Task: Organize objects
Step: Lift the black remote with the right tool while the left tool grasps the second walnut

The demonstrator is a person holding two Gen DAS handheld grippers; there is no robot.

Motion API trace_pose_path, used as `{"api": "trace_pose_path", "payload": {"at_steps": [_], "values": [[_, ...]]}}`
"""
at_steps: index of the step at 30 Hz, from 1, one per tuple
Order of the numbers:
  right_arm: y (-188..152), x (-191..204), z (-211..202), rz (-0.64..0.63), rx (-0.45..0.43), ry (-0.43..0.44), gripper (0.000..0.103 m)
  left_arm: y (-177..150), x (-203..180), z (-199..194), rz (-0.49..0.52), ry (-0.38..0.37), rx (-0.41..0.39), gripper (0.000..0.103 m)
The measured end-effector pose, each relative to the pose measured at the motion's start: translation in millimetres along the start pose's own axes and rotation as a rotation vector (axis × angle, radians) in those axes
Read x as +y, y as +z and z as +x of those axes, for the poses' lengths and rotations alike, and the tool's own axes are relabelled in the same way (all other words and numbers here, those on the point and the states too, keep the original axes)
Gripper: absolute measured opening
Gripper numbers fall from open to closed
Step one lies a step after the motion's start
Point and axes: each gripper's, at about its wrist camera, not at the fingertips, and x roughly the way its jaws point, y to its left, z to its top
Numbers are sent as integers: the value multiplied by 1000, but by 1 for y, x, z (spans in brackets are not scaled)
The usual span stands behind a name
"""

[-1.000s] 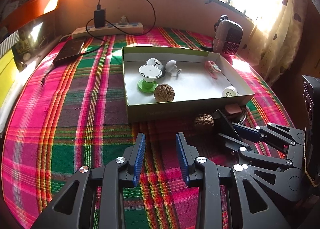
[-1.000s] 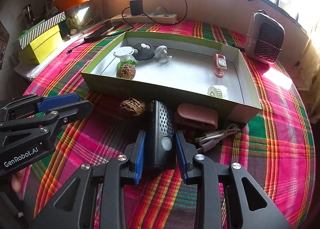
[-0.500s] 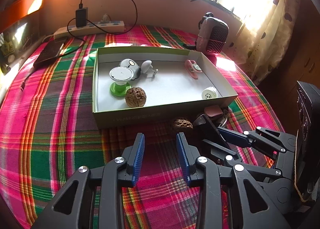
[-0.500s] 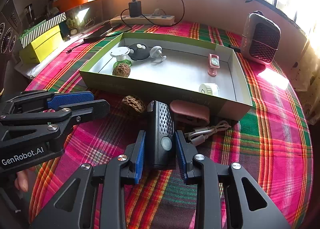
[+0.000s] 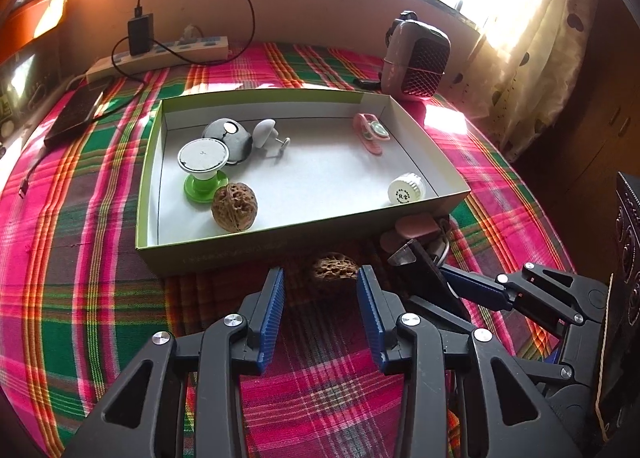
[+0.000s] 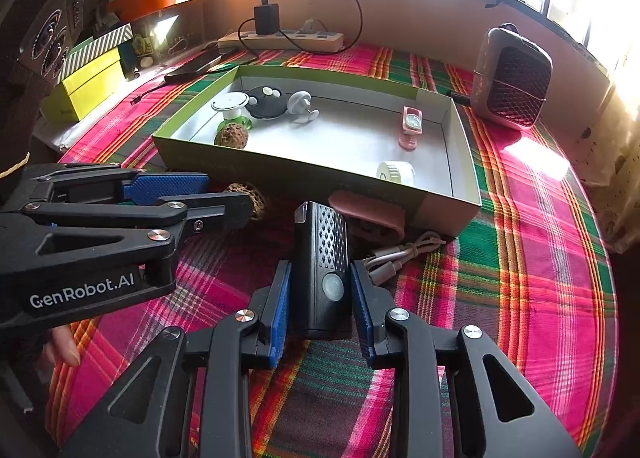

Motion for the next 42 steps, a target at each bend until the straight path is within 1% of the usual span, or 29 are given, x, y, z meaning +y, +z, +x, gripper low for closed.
{"api": "trace_pose_path", "payload": {"at_steps": [3, 11, 20, 24, 27, 42], "values": [[0, -2, -1, 2, -1, -3, 30, 2, -1, 3, 1, -8, 7, 36], [-2, -3, -3, 2, -7, 0, 30, 4, -6, 10, 16, 11, 25, 36], [-2, -5, -3, 5, -6, 0, 30, 5, -4, 16, -11, 14, 36, 36], [-2, -5, -3, 6, -7, 1, 30, 4, -4, 16, -12, 17, 31, 35], [-3, -5, -2, 7, -5, 2, 30, 4, -4, 15, -13, 23, 27, 32], [-4, -6, -2, 7, -2, 2, 30, 3, -4, 14, -5, 29, 20, 31]]}}
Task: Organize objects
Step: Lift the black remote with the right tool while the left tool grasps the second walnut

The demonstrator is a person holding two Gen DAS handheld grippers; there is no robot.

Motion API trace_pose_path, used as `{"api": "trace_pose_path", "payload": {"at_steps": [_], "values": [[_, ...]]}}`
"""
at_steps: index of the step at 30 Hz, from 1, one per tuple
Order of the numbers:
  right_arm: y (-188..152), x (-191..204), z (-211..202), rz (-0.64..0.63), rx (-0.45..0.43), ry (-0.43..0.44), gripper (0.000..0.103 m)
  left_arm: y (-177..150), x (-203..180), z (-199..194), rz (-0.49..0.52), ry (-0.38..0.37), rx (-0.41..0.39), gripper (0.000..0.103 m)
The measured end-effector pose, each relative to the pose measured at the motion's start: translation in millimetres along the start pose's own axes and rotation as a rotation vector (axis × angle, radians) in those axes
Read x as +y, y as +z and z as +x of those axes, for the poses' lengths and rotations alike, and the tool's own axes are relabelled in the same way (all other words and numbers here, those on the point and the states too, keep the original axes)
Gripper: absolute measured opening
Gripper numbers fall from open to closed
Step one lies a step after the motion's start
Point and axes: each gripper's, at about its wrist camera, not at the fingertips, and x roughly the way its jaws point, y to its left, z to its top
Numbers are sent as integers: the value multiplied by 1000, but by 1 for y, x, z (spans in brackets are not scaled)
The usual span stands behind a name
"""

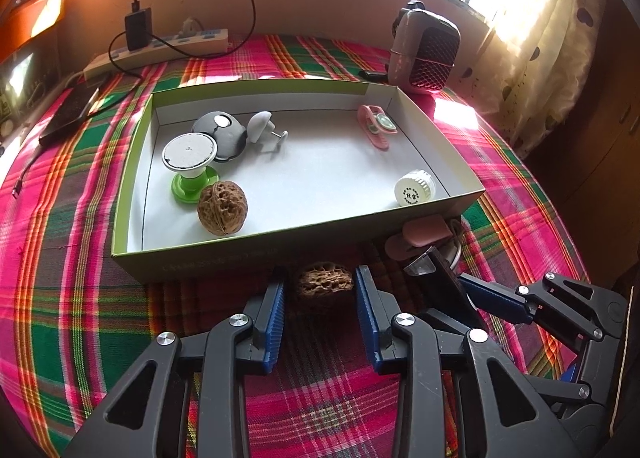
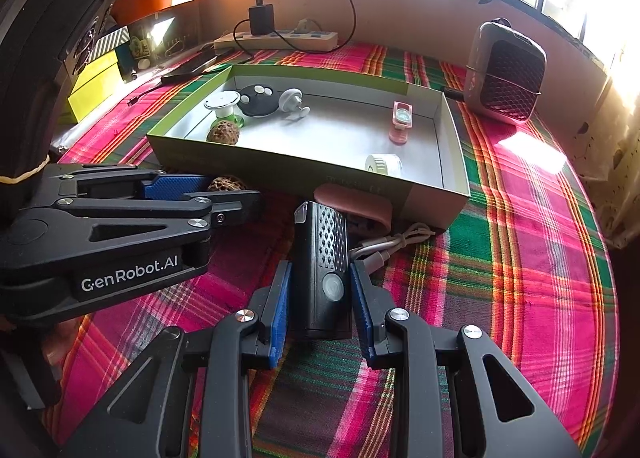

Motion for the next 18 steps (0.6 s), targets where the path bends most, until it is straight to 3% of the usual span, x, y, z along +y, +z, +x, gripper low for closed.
{"api": "trace_pose_path", "payload": {"at_steps": [18], "values": [[6, 3, -10, 0, -22, 5, 30, 0, -2, -20, 9, 2, -43, 31]]}}
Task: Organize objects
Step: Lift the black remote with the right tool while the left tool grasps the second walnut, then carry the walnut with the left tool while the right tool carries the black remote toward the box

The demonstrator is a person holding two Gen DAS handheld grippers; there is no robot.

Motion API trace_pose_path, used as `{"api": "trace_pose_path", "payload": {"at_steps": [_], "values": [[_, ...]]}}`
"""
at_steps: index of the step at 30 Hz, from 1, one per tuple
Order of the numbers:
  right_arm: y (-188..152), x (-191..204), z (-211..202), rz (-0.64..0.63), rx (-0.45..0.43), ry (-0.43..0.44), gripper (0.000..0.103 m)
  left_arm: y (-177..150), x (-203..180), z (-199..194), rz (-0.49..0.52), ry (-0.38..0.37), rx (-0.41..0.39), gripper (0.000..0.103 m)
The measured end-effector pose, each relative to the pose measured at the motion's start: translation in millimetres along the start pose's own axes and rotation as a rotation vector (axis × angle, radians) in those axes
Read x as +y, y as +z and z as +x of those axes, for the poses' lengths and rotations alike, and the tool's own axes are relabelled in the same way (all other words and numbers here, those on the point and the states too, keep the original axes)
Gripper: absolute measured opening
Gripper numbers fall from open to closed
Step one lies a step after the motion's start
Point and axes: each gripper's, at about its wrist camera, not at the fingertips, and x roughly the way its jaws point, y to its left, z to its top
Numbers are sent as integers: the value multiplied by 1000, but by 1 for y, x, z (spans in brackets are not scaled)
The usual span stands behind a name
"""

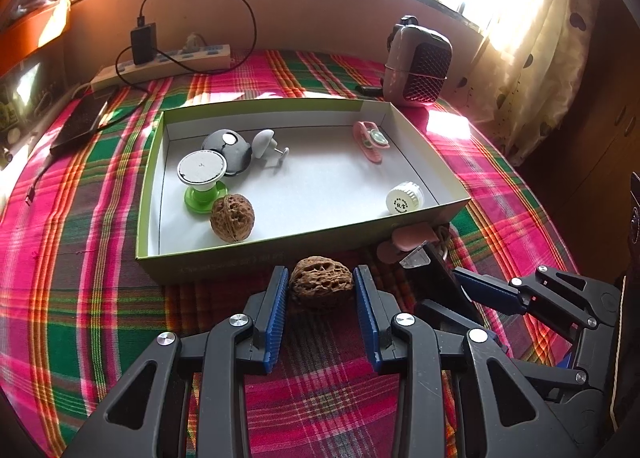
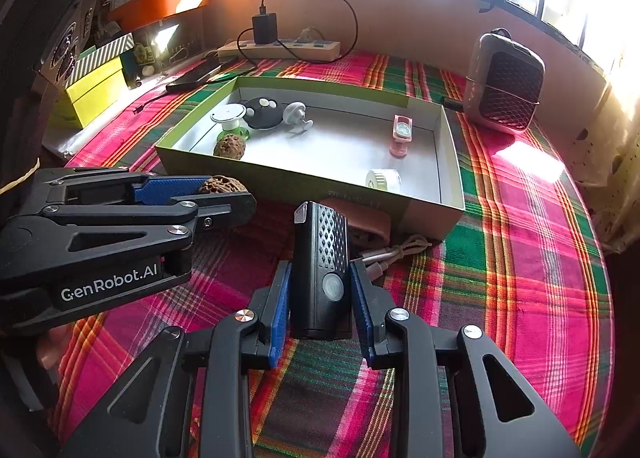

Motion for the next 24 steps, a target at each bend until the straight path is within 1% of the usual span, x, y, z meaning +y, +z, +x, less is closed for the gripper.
{"api": "trace_pose_path", "payload": {"at_steps": [15, 24], "values": [[20, -3, -15, -4, -42, -1, 30, 10, 2, -19, 11, 17, -42, 31], [39, -10, -11, -1, -49, 6, 30, 20, 7, -17, 5, 19, -51, 31]]}}
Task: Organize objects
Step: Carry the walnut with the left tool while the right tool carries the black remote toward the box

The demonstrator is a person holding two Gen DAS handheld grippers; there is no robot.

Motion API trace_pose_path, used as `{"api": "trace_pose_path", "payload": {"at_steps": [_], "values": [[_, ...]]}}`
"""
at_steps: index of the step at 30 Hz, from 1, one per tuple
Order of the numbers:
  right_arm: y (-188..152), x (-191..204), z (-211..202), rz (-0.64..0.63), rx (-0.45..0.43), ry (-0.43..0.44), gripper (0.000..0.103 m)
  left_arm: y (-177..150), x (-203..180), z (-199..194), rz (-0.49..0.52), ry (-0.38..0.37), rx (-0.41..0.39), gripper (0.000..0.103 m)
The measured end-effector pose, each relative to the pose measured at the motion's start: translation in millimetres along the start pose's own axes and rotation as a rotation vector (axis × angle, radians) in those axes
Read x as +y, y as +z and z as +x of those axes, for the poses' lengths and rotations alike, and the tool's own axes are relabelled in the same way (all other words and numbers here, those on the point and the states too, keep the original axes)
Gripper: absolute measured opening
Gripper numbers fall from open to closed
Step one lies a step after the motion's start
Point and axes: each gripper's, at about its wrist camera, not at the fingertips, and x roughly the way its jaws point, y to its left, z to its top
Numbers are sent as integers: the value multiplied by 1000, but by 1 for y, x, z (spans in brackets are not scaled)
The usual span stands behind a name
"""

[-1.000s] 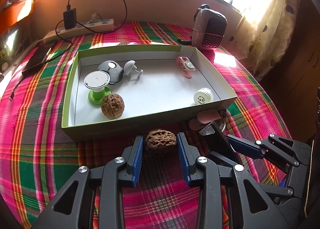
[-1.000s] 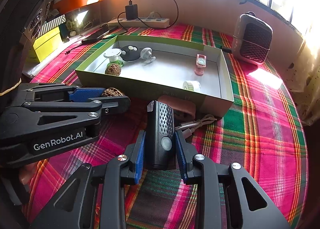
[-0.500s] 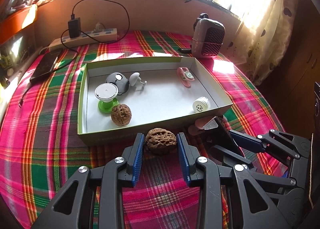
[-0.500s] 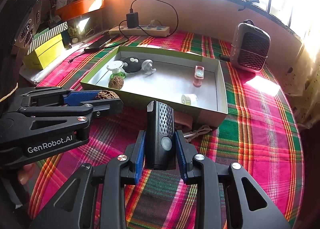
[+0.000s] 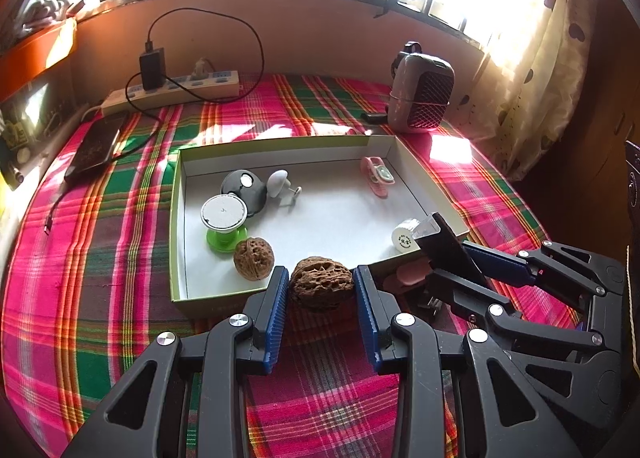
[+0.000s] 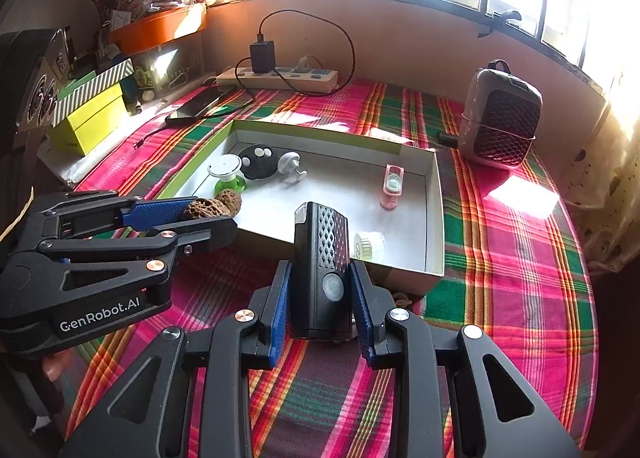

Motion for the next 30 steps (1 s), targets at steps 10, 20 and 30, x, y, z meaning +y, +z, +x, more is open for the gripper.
{"api": "trace_pose_path", "payload": {"at_steps": [10, 20, 30], "values": [[27, -11, 15, 0, 1, -13, 30, 11, 7, 11, -8, 1, 8, 31], [48, -26, 45, 22, 34, -12, 30, 23, 11, 27, -10, 2, 13, 31], [63, -30, 73, 4, 68, -16, 30, 31, 16, 43, -20, 8, 31, 31]]}}
